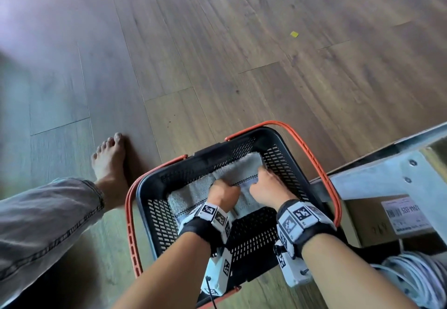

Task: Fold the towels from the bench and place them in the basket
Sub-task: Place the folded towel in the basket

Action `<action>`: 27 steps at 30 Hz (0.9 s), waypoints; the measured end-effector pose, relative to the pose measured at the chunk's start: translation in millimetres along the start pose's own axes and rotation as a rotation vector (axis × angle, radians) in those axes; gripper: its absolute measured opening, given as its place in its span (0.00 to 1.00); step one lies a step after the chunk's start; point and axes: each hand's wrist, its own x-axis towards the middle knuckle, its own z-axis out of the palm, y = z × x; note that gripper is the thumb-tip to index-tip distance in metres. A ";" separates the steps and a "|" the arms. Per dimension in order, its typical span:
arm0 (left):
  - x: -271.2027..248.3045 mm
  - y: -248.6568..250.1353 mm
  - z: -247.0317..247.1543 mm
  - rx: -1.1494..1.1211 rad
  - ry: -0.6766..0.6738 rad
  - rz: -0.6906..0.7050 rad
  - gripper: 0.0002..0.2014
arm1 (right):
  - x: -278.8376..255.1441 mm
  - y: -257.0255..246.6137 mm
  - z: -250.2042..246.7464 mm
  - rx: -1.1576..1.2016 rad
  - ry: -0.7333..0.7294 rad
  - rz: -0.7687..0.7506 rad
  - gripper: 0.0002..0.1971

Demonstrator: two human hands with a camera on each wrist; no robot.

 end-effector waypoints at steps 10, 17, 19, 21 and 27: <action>-76.2 44.6 -34.6 0.036 -0.017 0.103 0.06 | -71.2 -16.2 -27.7 0.033 0.101 -0.085 0.29; -180.1 85.6 -60.9 0.024 -0.077 0.246 0.06 | -167.5 -25.3 -58.5 0.101 0.361 -0.198 0.16; -211.3 92.4 -67.2 0.016 -0.115 0.241 0.03 | -196.7 -26.3 -67.6 0.173 0.437 -0.234 0.13; -242.6 96.4 -71.6 0.021 -0.119 0.268 0.05 | -224.5 -27.6 -75.7 0.221 0.510 -0.279 0.10; -333.0 102.7 -86.8 0.076 -0.081 0.388 0.10 | -301.9 -29.0 -90.6 0.304 0.587 -0.368 0.09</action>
